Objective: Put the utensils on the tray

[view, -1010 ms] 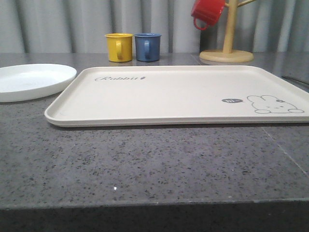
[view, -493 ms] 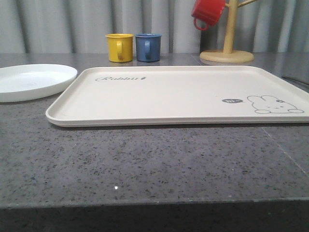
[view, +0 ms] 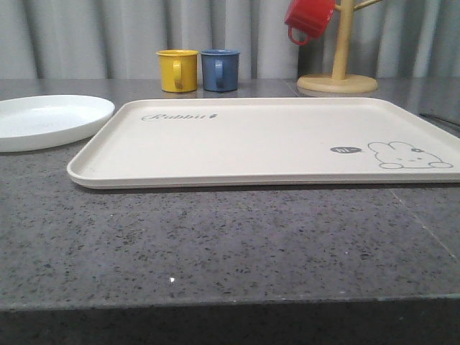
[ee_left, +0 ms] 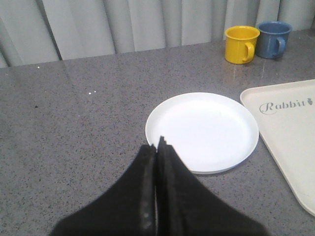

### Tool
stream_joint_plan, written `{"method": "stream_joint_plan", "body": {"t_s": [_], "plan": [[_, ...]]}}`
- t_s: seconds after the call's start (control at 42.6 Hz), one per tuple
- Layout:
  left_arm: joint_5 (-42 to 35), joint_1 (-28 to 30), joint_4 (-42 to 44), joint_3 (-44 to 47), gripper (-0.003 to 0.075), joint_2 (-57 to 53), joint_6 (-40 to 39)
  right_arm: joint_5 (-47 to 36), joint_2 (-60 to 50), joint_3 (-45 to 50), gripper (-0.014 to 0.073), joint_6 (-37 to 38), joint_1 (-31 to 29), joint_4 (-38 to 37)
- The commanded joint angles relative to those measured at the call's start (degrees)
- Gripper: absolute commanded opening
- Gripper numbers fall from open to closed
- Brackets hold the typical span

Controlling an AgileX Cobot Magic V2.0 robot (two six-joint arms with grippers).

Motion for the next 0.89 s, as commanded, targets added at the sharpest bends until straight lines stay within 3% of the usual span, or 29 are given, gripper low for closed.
{"method": "stream_joint_plan", "body": {"t_s": [0.0, 0.094, 0.188, 0.258, 0.329, 0.728, 0.869], "plan": [[-2.97, -0.01, -0.53, -2.03, -0.0018, 1.46, -0.64, -3.72, 1.25, -1.94, -0.0018, -0.25, -0.2, 0.32], [-2.5, -0.01, -0.53, -2.03, 0.0043, 2.59, -0.64, -4.08, 1.25, -1.94, 0.0132, -0.25, -0.2, 0.45], [-2.25, -0.01, -0.53, -2.03, 0.0223, 3.81, -0.64, -4.3, 1.25, -1.94, 0.0323, -0.25, -0.2, 0.45], [-1.79, -0.01, -0.53, -2.03, 0.0349, 4.94, -0.64, -4.52, 1.25, -1.94, 0.0382, -0.25, -0.2, 0.45], [-1.06, -0.01, -0.2, -2.03, 0.0417, 6.4, -0.64, -4.46, 1.25, -1.94, 0.0384, -0.25, -0.2, 0.45], [1.01, 0.09, 1.99, -9.59, 0.0427, 27.43, -0.64, -4.41, 1.25, -1.94, 0.0383, -0.25, -0.2, 0.45], [2.74, 3.78, 0.24, -15.3, 0.0427, 37.06, -0.64, -4.41, 1.25, -1.94, 0.0383, -0.25, -0.2, 0.45]]}}
